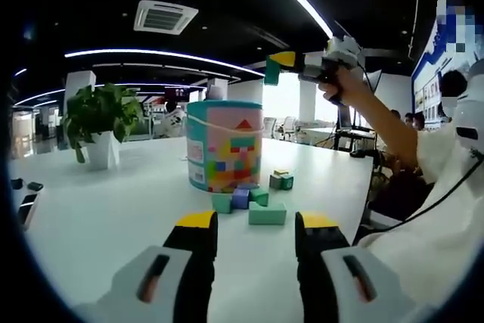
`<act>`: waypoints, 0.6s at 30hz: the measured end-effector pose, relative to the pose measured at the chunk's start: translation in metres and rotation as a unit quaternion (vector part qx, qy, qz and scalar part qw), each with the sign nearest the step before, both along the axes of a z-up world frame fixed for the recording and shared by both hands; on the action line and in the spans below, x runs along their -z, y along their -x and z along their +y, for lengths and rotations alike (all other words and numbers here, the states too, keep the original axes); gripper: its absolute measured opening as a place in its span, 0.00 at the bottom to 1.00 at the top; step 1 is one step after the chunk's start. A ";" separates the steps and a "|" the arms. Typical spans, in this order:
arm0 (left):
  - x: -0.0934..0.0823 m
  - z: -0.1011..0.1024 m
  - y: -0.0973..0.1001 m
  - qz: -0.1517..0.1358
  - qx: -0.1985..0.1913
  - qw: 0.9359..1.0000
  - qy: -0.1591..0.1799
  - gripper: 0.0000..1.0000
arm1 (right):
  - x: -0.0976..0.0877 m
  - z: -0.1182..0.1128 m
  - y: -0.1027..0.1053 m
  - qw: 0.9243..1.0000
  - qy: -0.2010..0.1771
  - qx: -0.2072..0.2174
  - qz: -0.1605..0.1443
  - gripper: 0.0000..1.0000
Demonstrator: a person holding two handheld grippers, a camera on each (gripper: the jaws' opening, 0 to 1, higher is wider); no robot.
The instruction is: Arrange the toys in the designated storage area by placing each visible toy with the group until no toy remains scattered across the table.
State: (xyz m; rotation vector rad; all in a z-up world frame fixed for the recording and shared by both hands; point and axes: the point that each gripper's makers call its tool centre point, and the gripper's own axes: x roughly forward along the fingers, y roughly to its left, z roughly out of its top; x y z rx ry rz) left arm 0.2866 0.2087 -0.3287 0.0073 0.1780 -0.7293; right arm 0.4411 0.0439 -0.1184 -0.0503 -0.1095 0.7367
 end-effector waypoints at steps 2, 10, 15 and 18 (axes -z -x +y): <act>0.001 -0.001 0.000 0.000 0.001 1.000 0.000 0.42 | -0.001 0.004 -0.009 1.000 -0.007 0.009 0.012 0.20; -0.001 0.007 -0.001 -0.003 -0.005 1.000 0.007 0.42 | 0.014 0.023 -0.039 0.998 -0.023 0.015 0.051 0.20; -0.002 0.007 -0.002 -0.004 -0.006 1.000 0.011 0.42 | 0.023 0.029 -0.055 0.996 -0.039 0.022 0.073 0.20; -0.002 0.007 -0.001 -0.003 -0.005 1.000 0.010 0.42 | 0.022 0.030 -0.061 0.996 -0.037 0.028 0.071 0.20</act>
